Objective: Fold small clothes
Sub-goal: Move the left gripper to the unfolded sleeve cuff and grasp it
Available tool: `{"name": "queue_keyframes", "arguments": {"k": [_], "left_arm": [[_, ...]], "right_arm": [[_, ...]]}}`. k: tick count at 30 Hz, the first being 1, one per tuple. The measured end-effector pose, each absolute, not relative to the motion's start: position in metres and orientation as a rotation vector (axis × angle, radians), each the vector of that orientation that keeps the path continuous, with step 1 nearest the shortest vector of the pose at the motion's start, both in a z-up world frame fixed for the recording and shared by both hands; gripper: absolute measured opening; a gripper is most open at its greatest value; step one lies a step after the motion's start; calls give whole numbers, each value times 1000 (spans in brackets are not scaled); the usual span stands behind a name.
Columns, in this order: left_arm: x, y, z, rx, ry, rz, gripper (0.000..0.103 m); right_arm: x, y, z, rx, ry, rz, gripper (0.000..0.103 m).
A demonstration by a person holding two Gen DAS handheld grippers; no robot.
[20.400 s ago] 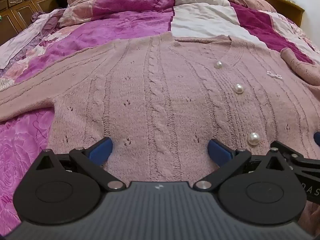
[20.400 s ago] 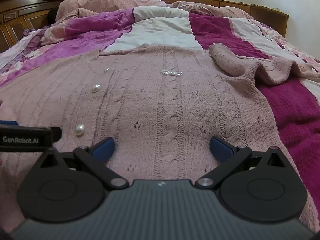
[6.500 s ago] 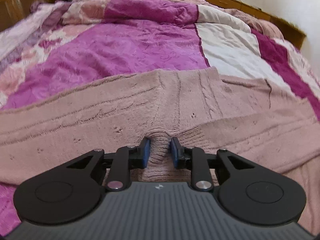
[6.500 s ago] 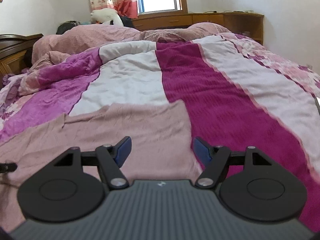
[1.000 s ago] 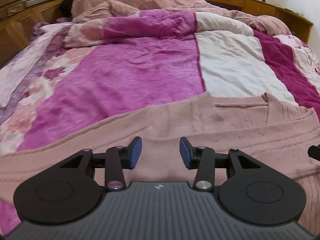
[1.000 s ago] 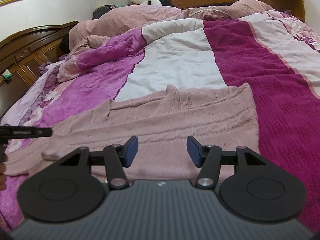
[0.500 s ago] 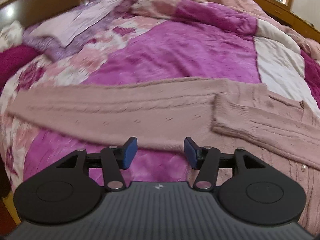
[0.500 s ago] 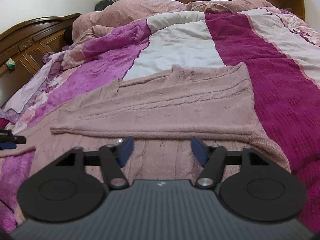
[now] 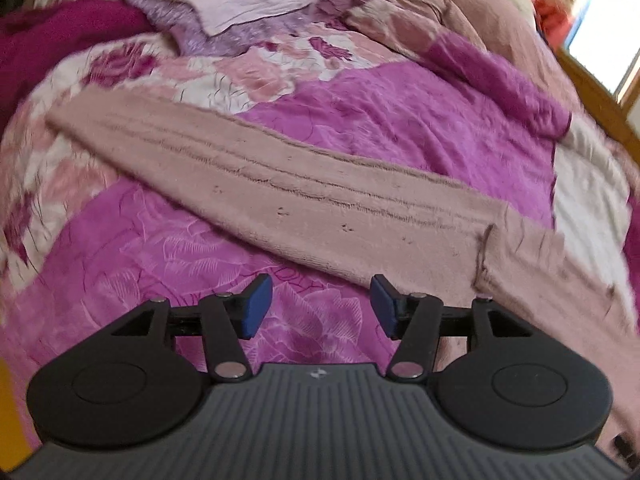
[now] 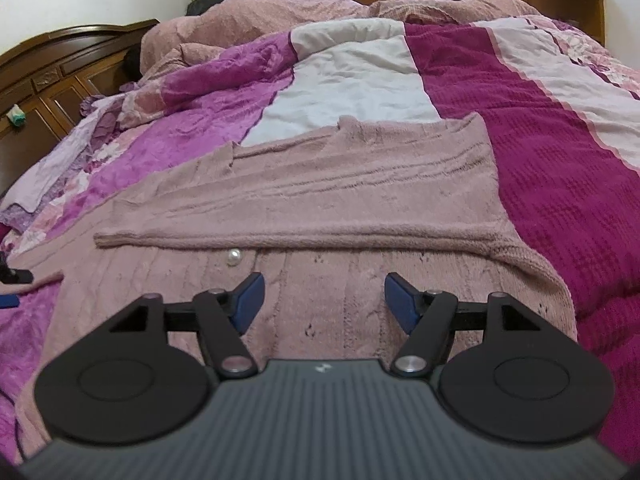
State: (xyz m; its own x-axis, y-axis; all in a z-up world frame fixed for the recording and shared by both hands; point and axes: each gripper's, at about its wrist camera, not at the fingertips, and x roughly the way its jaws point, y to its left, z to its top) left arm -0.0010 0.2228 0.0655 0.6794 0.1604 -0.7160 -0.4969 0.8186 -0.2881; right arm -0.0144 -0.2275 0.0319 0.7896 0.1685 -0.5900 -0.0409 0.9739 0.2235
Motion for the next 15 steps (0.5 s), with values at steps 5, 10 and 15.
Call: {"name": "queue_keyframes", "arguments": {"k": [5,10,15], "left_arm": [[-4,239,59,-613,690,396,62],[6,256,43,-652,660,449,63],[17,284,31,-691,597,483,63]], "right_arm": [[-14,-228,29,206,662,104,68],[-17,-227,29,201,659,100,68],[-19,-228,30,186,661,92,68]]}}
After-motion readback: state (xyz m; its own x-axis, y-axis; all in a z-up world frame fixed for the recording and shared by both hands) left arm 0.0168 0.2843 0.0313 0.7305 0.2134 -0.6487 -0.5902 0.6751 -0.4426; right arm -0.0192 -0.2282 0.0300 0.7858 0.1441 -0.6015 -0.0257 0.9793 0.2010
